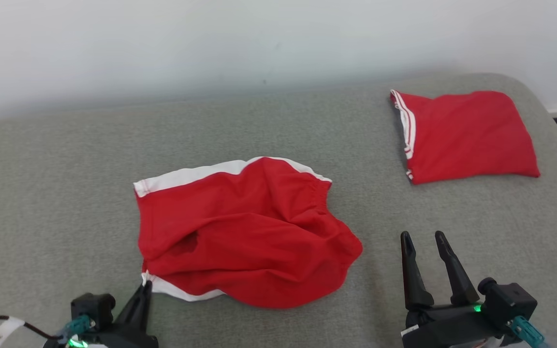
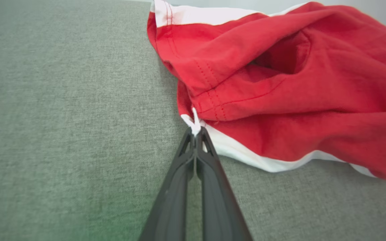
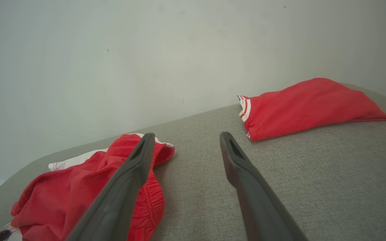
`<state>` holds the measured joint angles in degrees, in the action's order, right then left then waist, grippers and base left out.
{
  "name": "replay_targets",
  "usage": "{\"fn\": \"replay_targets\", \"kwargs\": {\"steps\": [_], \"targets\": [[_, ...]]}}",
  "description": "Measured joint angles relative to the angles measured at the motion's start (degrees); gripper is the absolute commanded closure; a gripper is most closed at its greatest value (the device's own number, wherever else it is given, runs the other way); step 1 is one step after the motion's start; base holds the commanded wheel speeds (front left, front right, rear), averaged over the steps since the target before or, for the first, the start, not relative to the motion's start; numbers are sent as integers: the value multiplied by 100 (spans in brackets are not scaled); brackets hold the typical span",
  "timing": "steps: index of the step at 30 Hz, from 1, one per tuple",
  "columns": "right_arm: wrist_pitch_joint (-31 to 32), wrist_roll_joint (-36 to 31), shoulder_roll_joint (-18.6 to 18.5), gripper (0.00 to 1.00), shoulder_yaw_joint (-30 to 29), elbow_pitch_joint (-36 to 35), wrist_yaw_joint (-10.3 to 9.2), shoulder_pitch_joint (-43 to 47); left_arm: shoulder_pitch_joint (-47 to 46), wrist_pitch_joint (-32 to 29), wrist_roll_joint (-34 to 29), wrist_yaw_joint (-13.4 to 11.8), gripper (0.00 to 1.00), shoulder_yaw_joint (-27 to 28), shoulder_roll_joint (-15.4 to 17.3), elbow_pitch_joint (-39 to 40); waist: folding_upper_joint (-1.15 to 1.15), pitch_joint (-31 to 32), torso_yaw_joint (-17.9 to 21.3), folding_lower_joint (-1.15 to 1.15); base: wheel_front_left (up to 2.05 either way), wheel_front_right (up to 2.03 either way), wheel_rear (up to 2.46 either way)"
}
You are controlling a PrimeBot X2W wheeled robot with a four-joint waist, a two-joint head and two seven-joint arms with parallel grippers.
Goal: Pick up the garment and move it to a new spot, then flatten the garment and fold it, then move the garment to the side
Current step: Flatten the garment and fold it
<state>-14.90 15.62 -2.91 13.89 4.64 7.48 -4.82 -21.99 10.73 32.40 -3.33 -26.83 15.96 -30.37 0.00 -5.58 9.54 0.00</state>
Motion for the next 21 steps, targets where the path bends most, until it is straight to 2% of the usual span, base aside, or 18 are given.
{"fn": "replay_targets", "kwargs": {"steps": [5, 12, 16, 20, 21], "targets": [[-2, 49, 2, 0, -114, 4, 0, 101, 494, -83, 10, -201, 100, -49, 48, 634, 0, 132, -273, 0, 0, 0, 0], [-7, 51, 1, 0, -210, -4, 0, 223, 1377, -434, 79, -735, 100, 59, 385, 1907, 0, 348, -728, 0, 0, 0, 0], [-7, 47, 1, 0, -213, 4, 0, 293, 1628, -539, 120, -879, 100, 104, 506, 2210, 0, 428, -882, 0, 0, 0, 0], [-5, 41, 1, 0, -203, 31, 0, 322, 1755, -499, 209, -903, 100, 171, 476, 2231, 0, 514, -927, -1, 0, 0, 0], [-5, 41, 1, 0, -210, 38, 0, 337, 1757, -444, 232, -934, 74, 179, 457, 2226, 0, 532, -930, -1, 0, 0, 0]]}}
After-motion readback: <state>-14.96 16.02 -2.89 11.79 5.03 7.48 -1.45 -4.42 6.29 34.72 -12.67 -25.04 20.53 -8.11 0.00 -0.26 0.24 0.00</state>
